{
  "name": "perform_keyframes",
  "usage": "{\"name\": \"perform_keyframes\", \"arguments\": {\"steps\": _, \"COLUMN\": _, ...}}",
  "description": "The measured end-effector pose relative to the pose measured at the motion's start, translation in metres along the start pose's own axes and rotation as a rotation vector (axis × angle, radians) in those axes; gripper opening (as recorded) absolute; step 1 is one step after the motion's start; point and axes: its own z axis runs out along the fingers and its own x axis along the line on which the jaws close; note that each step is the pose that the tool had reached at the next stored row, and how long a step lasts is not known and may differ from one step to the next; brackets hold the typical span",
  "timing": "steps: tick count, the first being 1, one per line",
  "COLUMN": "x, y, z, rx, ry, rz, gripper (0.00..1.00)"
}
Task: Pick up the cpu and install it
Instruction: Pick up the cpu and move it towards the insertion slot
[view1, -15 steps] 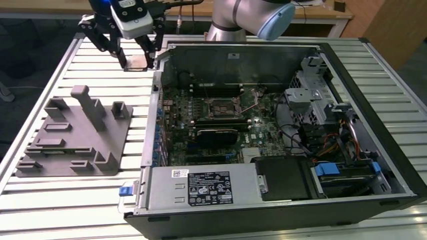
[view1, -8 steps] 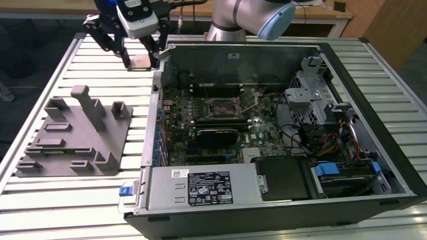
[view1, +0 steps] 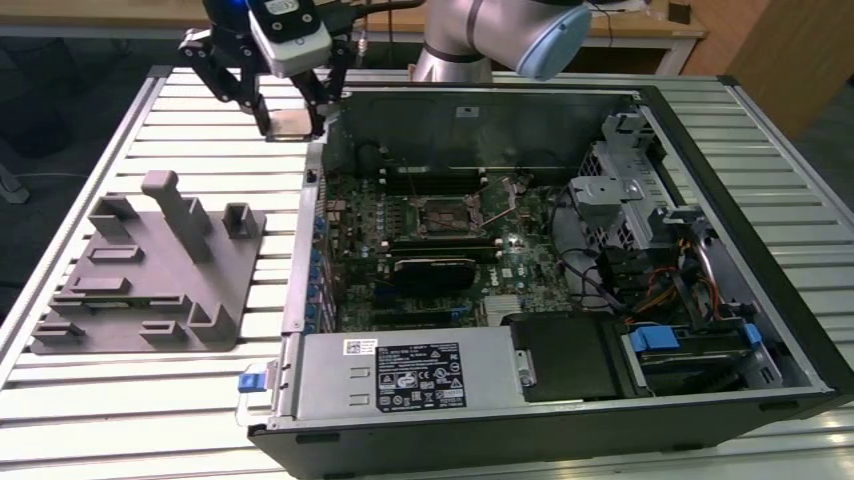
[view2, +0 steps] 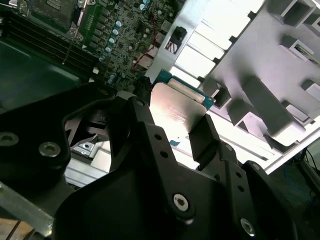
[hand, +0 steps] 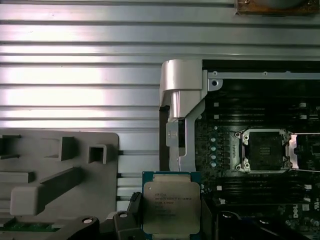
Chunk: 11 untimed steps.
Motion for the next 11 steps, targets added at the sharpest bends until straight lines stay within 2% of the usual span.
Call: {"name": "perform_keyframes", "arguments": {"steps": 11, "x": -0.0232, "y": 0.0027, "z": 0.0008, "rx": -0.0001, "ry": 0.0, "rz": 0.0, "gripper": 0.55}}
